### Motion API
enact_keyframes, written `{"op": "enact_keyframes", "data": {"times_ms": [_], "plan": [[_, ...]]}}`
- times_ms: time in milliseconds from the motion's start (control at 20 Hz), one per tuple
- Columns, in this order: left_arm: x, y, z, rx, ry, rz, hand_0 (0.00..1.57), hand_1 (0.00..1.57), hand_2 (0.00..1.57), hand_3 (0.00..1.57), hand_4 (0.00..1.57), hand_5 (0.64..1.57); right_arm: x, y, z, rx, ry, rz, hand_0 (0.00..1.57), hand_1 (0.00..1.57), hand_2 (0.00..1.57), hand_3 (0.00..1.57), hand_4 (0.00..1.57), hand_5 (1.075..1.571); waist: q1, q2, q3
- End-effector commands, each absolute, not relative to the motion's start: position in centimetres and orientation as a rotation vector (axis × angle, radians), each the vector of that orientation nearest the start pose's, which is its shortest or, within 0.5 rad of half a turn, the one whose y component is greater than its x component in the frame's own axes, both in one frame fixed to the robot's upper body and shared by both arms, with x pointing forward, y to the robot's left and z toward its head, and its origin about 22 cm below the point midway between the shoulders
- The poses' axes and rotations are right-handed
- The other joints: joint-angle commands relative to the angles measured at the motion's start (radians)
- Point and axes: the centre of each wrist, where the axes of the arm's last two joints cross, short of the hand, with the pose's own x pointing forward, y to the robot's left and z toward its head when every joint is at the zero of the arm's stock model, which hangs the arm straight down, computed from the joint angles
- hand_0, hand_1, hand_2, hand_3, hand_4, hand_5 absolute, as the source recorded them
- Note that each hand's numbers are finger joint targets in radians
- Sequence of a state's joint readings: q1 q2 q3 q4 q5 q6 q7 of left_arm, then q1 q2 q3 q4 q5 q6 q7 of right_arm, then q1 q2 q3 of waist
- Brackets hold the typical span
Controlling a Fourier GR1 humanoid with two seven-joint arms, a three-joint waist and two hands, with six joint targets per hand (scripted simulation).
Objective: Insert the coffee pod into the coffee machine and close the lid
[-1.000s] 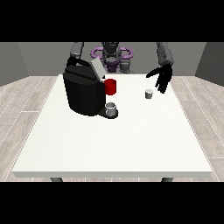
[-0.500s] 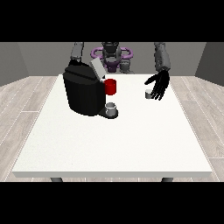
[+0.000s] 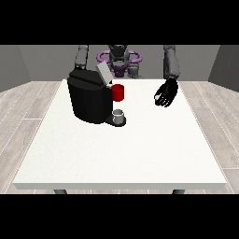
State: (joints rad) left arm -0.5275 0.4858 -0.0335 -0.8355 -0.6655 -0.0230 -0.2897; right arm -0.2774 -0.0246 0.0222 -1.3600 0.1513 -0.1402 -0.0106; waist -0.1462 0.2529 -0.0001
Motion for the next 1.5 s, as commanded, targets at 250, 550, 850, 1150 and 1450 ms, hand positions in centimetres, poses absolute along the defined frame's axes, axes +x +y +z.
{"op": "enact_keyframes", "data": {"times_ms": [250,550,850,1150,1450], "plan": [[36.3,33.7,1.1,0.776,-1.185,-1.25,0.76,0.76,0.93,0.77,0.35,1.571,30.6,-18.0,1.5,-0.15,-1.6,0.146,0.0,0.0,0.0,0.0,0.0,1.571,-0.02,-0.017,-0.0001],[35.1,34.9,-0.9,0.723,-1.152,-1.281,0.87,0.87,1.02,0.92,0.41,1.571,29.6,-21.2,-0.2,-0.232,-1.539,0.149,0.0,0.0,0.0,0.0,0.0,1.571,-0.012,-0.066,-0.0004],[38.0,32.1,2.2,0.667,-1.303,-1.28,1.28,1.28,1.31,1.24,0.5,1.571,30.2,-21.4,-2.1,-0.299,-1.518,0.151,0.0,0.0,0.0,0.0,0.0,1.571,0.033,-0.079,0.0002],[39.4,31.2,4.3,0.544,-1.369,-1.22,1.45,1.45,1.43,1.35,0.53,1.571,30.4,-21.8,-2.7,-0.306,-1.494,0.116,0.0,0.0,0.0,0.0,0.0,1.571,0.048,-0.121,0.0004],[41.0,26.8,6.7,0.438,-1.317,-1.295,1.4,1.4,1.39,1.33,0.54,1.571,29.7,-22.3,-4.1,-0.27,-1.419,0.124,0.0,0.0,0.0,0.0,0.0,1.571,0.054,-0.226,0.0007]]}}
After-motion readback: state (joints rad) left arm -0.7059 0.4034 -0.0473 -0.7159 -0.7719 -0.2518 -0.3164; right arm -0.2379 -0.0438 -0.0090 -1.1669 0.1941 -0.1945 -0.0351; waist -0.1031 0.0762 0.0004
